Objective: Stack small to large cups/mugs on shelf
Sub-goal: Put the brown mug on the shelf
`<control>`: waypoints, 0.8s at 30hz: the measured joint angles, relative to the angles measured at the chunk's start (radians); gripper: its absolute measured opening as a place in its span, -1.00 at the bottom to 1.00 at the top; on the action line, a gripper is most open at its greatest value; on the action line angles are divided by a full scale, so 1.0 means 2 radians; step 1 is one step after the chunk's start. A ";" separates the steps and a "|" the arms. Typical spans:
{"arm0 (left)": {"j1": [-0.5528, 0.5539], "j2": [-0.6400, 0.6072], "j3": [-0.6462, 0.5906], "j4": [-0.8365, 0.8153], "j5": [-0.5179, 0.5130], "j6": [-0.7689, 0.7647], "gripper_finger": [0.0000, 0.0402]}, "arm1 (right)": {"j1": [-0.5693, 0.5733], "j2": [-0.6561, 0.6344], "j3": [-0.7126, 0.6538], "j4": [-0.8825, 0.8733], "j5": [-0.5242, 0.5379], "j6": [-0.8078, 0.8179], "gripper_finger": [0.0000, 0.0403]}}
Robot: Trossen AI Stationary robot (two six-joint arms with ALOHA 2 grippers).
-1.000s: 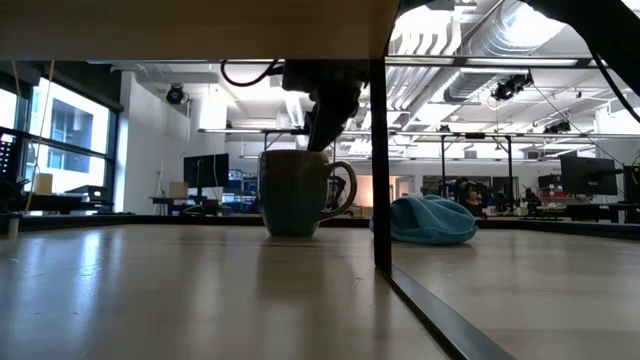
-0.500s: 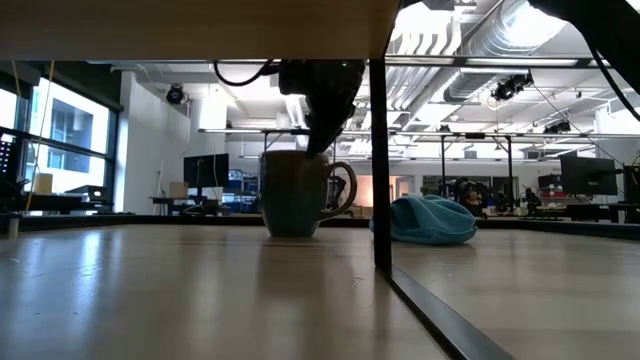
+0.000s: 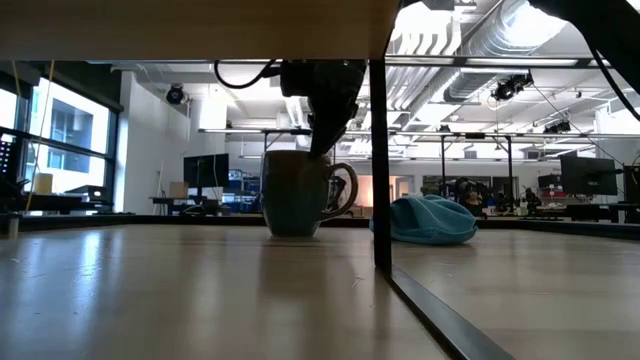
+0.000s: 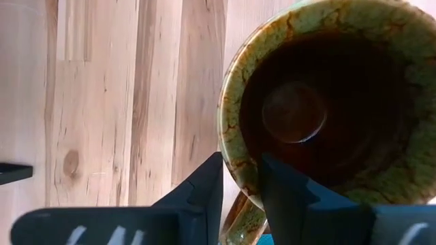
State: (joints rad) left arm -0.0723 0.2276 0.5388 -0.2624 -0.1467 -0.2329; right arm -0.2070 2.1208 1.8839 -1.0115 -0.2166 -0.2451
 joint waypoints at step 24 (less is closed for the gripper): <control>0.000 0.000 0.000 0.010 0.000 0.008 0.30 | 0.003 -0.001 0.001 0.015 0.026 0.199 -0.93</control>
State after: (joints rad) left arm -0.0723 0.2276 0.5388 -0.2417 -0.1462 -0.2167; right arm -0.2012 2.1181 1.8858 -0.9822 -0.1650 0.1526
